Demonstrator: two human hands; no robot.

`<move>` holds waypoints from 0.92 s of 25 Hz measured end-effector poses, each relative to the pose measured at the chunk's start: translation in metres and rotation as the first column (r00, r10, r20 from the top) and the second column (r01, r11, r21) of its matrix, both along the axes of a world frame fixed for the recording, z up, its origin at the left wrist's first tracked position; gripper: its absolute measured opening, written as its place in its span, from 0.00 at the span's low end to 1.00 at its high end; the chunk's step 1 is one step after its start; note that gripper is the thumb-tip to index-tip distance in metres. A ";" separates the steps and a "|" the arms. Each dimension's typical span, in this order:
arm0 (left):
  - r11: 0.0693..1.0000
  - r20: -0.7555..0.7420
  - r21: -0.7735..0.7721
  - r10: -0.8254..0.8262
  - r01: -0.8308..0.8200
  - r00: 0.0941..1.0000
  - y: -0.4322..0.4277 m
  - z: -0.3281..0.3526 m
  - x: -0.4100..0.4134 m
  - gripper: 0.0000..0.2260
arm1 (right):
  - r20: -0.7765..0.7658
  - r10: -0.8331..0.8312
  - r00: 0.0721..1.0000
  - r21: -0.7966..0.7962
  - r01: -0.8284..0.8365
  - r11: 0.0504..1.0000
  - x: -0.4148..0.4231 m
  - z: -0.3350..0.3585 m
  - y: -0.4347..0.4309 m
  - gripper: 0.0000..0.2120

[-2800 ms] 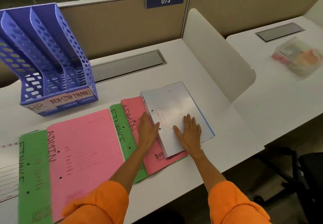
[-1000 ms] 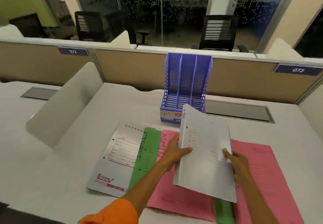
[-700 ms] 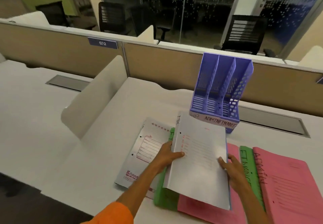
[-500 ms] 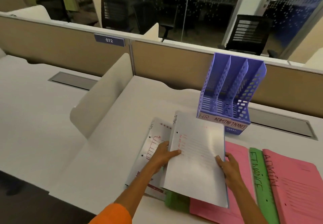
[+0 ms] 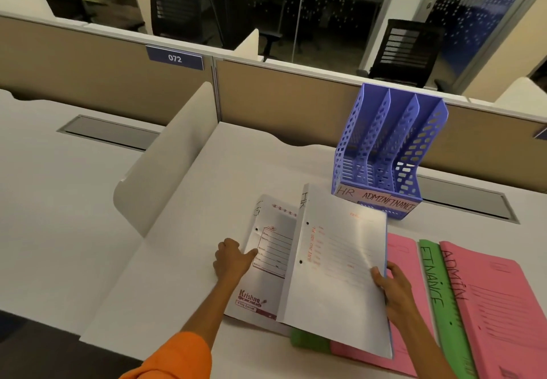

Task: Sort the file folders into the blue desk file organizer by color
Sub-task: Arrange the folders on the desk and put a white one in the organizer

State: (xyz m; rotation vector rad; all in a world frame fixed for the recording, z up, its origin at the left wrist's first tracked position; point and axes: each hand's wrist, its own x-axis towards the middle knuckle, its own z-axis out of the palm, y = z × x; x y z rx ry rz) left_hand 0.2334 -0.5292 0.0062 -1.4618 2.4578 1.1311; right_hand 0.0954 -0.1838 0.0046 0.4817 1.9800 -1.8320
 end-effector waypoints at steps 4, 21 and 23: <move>0.990 0.058 0.142 0.020 -0.028 0.998 0.003 0.000 -0.011 0.35 | 0.006 -0.005 1.000 -0.041 0.005 0.999 -0.002 0.007 0.011 0.13; 0.980 -0.065 0.197 0.055 -0.041 0.996 -0.009 0.007 -0.013 0.26 | 0.009 0.007 1.000 -0.011 -0.006 1.000 0.000 0.013 0.007 0.14; 0.981 -0.063 0.192 0.055 -0.042 0.996 -0.023 0.008 -0.008 0.24 | 0.004 0.017 1.000 -0.009 -0.017 1.000 0.002 0.013 -0.002 0.14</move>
